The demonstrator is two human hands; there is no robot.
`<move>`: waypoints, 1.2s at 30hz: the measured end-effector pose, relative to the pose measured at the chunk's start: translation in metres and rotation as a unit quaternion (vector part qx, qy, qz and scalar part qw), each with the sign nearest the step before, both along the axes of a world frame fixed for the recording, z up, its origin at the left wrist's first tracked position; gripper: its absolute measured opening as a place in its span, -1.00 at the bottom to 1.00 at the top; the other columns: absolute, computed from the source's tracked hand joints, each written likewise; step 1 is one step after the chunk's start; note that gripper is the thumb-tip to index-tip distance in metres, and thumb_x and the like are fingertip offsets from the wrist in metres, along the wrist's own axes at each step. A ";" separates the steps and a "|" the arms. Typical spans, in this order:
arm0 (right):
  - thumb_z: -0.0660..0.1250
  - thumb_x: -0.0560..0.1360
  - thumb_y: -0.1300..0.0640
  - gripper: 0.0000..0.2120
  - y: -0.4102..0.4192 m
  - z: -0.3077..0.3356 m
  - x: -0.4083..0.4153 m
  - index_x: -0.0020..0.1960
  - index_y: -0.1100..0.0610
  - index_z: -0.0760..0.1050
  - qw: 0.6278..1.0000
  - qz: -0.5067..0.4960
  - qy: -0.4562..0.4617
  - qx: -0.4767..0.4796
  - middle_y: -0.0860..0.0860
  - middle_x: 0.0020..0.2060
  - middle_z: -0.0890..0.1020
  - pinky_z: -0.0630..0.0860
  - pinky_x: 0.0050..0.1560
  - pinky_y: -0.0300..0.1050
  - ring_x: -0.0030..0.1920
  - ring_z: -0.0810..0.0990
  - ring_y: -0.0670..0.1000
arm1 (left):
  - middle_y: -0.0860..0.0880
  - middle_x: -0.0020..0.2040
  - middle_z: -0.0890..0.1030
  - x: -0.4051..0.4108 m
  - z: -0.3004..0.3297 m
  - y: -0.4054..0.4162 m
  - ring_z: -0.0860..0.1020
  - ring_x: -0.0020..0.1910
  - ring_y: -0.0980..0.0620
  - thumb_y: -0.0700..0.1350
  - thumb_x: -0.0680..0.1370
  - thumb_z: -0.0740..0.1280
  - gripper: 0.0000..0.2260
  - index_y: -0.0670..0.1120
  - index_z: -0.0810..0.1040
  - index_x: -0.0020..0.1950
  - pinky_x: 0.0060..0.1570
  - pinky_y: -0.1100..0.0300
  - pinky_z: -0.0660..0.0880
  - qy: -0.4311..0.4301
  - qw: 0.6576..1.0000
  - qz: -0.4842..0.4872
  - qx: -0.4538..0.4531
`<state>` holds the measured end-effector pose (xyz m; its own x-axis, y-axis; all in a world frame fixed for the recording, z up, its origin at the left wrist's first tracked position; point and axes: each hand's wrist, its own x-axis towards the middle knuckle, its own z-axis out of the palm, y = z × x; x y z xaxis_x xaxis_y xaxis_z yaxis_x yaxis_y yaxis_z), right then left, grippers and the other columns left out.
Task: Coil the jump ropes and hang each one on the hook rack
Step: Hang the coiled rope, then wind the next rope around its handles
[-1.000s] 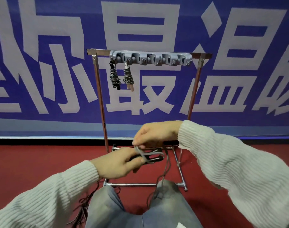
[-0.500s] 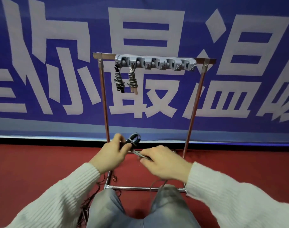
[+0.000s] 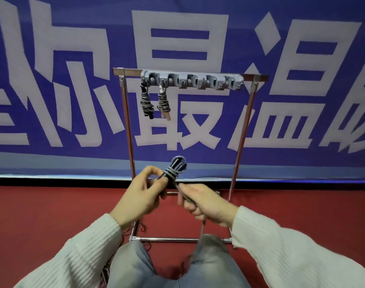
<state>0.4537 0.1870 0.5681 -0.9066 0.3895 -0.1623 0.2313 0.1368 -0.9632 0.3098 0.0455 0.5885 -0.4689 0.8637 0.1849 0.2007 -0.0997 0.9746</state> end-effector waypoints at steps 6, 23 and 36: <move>0.22 0.60 -0.03 -0.86 -0.010 0.018 0.010 -0.01 0.01 0.49 0.796 0.070 -0.095 0.594 0.07 -0.11 0.67 0.49 -0.11 0.06 -0.05 0.61 0.21 | -0.02 -0.19 0.65 -0.018 -0.031 0.015 0.59 -0.27 -0.06 -0.02 0.66 0.29 -0.91 -0.01 0.42 0.05 -0.28 0.12 0.38 0.340 0.927 0.023 -0.156; 0.15 0.69 -0.12 -0.64 -0.008 -0.002 0.011 -0.08 0.07 0.55 0.954 -0.015 -0.009 0.301 0.01 -0.42 0.46 0.37 -0.36 0.00 -0.44 0.41 0.03 | 0.04 -0.35 0.61 -0.023 -0.014 0.002 0.55 -0.38 0.04 -0.03 0.63 0.34 -0.88 -0.05 0.59 -0.02 -0.38 0.16 0.36 0.318 0.937 0.124 -0.081; 0.41 0.60 0.12 -0.89 0.043 0.042 0.001 -0.09 0.03 0.69 0.973 0.088 0.016 0.213 0.00 -0.26 0.67 0.55 -0.13 -0.03 -0.26 0.60 0.00 | 0.16 -0.25 0.52 -0.003 -0.010 -0.014 0.48 -0.33 0.14 0.11 0.69 0.21 -0.92 0.16 0.41 0.04 -0.29 0.30 0.33 0.450 0.881 -0.139 -0.040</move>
